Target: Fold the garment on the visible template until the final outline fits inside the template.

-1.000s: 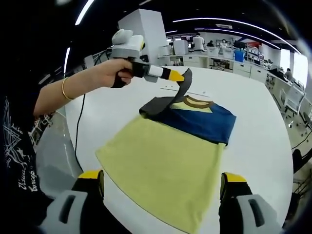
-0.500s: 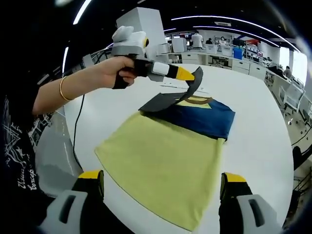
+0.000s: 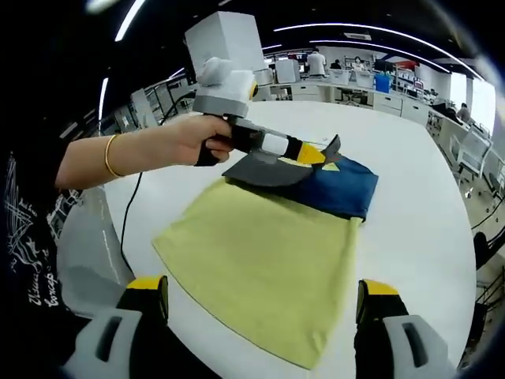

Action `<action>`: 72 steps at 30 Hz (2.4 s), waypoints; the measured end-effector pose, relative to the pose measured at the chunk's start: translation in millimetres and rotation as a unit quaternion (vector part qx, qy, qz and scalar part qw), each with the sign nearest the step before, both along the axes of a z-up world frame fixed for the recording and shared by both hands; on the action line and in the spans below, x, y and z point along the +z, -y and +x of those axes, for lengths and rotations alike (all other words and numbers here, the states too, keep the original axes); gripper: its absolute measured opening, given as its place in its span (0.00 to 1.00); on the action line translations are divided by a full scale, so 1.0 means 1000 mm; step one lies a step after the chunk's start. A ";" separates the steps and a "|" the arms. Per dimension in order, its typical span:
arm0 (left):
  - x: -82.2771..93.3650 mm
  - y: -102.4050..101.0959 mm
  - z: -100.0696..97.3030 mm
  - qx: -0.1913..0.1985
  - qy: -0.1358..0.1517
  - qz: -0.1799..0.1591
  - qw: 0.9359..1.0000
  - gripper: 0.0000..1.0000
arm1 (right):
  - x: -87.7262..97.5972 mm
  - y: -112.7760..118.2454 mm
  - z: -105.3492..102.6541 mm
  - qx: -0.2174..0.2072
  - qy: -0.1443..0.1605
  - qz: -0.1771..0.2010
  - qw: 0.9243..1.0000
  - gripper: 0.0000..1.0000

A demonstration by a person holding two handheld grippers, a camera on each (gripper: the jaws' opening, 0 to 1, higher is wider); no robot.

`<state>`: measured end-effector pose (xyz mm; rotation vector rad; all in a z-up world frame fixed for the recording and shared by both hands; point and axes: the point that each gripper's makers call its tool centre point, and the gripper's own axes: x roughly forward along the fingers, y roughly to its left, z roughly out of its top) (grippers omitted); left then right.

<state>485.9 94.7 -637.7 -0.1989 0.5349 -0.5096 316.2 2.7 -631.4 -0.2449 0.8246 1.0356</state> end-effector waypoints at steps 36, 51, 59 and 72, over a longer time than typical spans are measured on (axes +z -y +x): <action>-0.059 0.030 -0.002 -0.030 -0.009 0.017 0.999 0.12 | -0.028 0.007 0.009 -0.009 -0.024 -0.004 1.000 0.99; -0.012 -0.018 -0.008 0.000 0.044 0.068 0.997 0.81 | -0.019 0.007 0.019 -0.015 -0.010 0.007 1.000 0.99; 0.008 -0.049 -0.025 0.024 0.048 0.075 0.996 0.99 | -0.013 0.005 0.024 -0.017 0.009 0.020 1.000 0.99; 0.027 -0.087 -0.076 0.046 0.041 0.090 0.994 0.99 | -0.008 0.009 0.028 -0.030 0.035 0.022 0.999 0.99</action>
